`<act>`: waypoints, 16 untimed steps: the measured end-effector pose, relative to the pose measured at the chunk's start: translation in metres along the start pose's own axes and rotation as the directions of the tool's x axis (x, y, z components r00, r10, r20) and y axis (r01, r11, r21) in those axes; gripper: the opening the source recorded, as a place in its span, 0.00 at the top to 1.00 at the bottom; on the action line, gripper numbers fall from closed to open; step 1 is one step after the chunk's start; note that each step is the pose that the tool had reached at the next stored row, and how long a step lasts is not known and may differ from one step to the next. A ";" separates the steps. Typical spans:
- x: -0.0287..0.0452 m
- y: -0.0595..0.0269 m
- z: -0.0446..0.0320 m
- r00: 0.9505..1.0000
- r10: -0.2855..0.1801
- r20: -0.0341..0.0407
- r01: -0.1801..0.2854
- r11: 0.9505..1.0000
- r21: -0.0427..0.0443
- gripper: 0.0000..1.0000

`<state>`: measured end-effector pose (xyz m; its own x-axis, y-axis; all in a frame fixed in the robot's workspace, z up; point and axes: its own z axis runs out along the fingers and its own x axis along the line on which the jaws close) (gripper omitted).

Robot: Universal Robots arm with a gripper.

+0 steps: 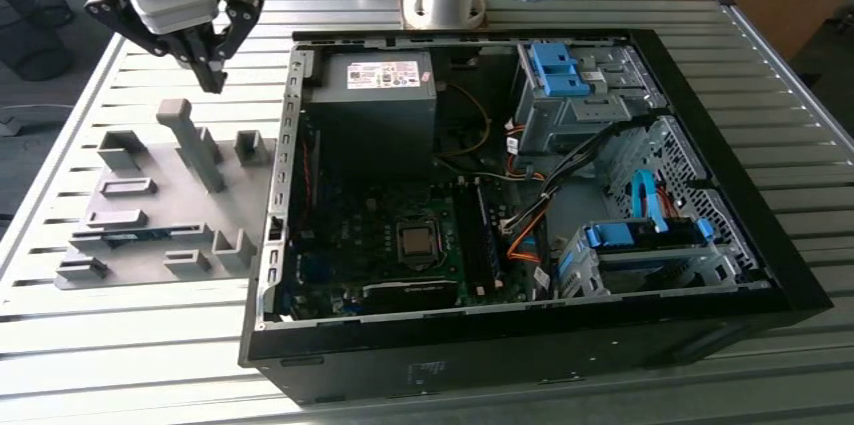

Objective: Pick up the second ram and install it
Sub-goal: 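Reach for the second ram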

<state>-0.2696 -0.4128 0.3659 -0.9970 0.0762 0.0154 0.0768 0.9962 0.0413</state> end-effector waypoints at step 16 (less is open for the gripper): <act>0.0396 -0.0130 0.0073 1.000 0.000 -0.002 0.000 1.000 0.000 0.89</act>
<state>-0.3101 -0.4224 0.3586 -0.9969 0.0762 0.0172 0.0768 0.9962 0.0412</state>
